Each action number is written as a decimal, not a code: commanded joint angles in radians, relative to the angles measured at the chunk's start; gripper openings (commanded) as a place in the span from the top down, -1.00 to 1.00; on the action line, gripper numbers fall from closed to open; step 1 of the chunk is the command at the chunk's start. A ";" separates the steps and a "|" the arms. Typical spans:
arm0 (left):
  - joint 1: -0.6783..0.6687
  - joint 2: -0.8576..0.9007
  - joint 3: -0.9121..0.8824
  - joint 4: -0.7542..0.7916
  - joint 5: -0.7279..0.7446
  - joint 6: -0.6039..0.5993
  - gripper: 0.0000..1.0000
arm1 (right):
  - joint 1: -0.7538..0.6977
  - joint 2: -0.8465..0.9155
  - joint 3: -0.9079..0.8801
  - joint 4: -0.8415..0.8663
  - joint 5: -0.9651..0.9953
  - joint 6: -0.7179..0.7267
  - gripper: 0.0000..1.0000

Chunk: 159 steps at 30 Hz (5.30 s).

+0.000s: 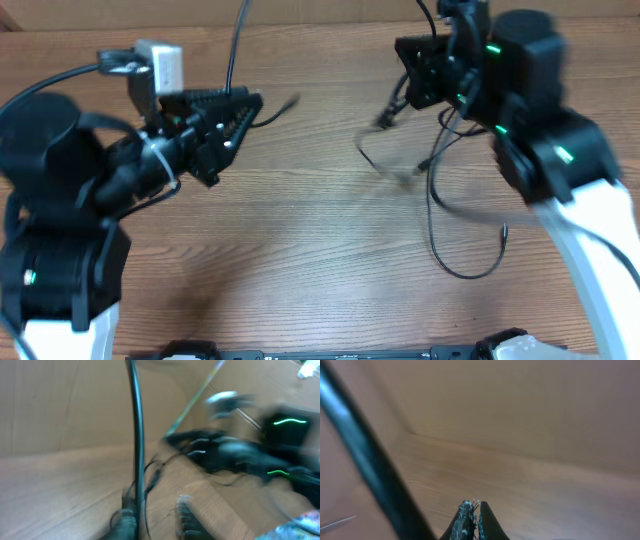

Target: Untangle cables

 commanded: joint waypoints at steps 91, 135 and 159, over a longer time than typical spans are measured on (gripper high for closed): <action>-0.454 0.558 0.003 -0.344 -0.655 -0.088 -0.99 | -0.857 0.224 0.099 -0.446 -0.320 -0.042 -0.86; -0.354 0.558 0.003 -0.566 -0.855 -0.312 -0.99 | -0.154 0.635 -0.415 0.043 -0.339 -0.179 0.92; -0.523 0.558 -0.049 -0.361 -0.768 -0.225 -0.99 | -0.299 -0.093 -0.307 -0.248 -0.816 -0.257 0.92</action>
